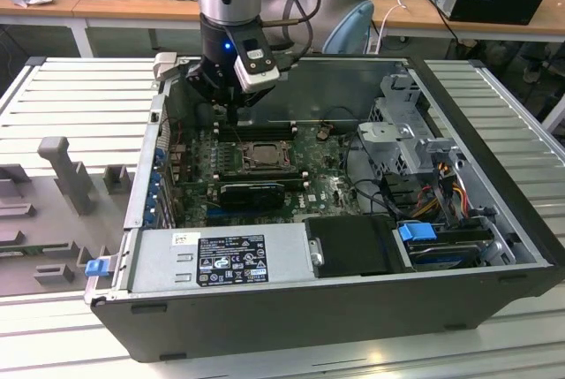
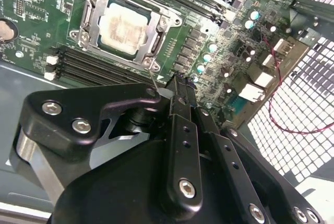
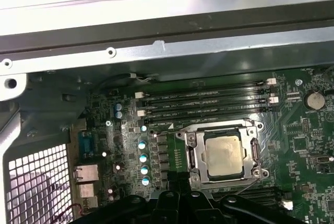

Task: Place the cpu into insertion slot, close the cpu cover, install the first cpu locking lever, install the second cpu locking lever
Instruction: 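Install the first cpu locking lever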

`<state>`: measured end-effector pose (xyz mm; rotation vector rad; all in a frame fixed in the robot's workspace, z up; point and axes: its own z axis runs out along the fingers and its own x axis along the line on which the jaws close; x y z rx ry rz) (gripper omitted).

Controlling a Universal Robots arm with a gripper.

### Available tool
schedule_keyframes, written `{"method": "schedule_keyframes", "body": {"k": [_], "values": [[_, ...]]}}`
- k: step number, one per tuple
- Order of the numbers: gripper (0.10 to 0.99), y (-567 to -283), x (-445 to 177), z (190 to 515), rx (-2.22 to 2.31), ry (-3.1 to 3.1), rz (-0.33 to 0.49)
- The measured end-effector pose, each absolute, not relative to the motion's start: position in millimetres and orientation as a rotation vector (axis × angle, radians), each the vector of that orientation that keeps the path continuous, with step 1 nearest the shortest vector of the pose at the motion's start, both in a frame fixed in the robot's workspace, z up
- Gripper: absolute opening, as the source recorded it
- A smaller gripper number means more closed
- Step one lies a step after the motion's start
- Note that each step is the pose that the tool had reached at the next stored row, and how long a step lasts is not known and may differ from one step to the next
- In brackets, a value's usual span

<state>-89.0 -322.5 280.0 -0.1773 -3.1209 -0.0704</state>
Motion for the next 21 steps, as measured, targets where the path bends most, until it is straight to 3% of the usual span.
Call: {"method": "schedule_keyframes", "body": {"k": [21], "values": [[0.106,-313.3,-116.5,263.1,-0.070,-3.124,-0.077]]}}
